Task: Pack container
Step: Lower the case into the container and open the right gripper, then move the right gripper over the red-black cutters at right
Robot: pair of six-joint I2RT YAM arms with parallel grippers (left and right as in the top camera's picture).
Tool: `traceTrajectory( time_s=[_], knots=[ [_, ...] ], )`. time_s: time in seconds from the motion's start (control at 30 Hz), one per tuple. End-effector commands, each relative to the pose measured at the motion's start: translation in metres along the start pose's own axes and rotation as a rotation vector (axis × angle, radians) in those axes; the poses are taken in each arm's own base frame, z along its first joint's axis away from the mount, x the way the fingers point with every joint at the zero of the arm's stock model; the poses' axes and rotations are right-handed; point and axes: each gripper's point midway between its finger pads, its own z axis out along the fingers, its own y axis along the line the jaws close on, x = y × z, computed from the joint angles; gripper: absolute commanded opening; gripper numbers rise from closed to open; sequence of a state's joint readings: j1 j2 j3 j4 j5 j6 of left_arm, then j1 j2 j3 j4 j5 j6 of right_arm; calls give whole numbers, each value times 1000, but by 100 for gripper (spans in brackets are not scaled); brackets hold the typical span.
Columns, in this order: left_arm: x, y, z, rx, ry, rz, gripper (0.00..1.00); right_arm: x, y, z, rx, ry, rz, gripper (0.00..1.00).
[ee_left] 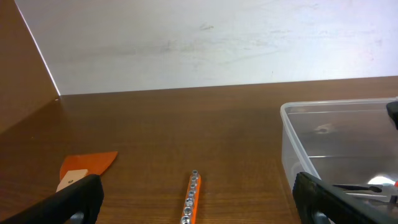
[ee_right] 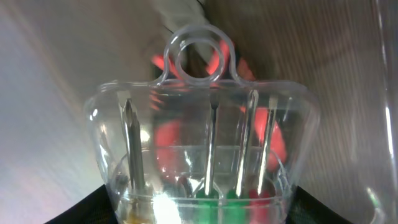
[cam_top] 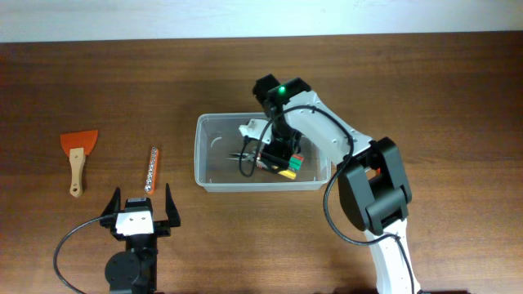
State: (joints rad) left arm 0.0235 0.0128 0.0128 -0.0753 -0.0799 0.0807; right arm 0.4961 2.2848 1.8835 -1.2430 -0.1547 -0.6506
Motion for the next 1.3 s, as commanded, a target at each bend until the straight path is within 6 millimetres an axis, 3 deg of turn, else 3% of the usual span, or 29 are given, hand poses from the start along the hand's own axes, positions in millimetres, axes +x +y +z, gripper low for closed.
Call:
traceTrajectory(
  time_s=[0.0,0.1,0.17,0.47,0.63,0.8,1.03,1.13,1.23,1.27],
  knots=[
    [0,0,0,-1,-3,-13,99,2,-5,0,-35,-32,38,66],
    [0,0,0,-1,-3,-13,99,5,-11,-1,-33,-36,53,67],
    [0,0,0,-1,-3,-13,99,8,-14,-1,-33,-37,61,74],
    [0,0,0,-1,-3,-13,99,11,-12,-2,-42,-27,73,89],
    [0,0,0,-1,-3,-13,99,4,-7,-19,-68,-50,73,98],
    [0,0,0,-1,-3,-13,99,-10,-8,-62,-40,-101,61,99],
    [0,0,0,-1,-3,-13,99,-18,-9,-151,52,-217,86,99],
    [0,0,0,-1,-3,-13,99,-12,-16,-188,122,-272,136,99],
    [0,0,0,-1,-3,-13,99,0,-36,-228,241,-350,280,99],
    [0,0,0,-1,-3,-13,99,14,-46,-252,306,-393,340,99]
  ],
)
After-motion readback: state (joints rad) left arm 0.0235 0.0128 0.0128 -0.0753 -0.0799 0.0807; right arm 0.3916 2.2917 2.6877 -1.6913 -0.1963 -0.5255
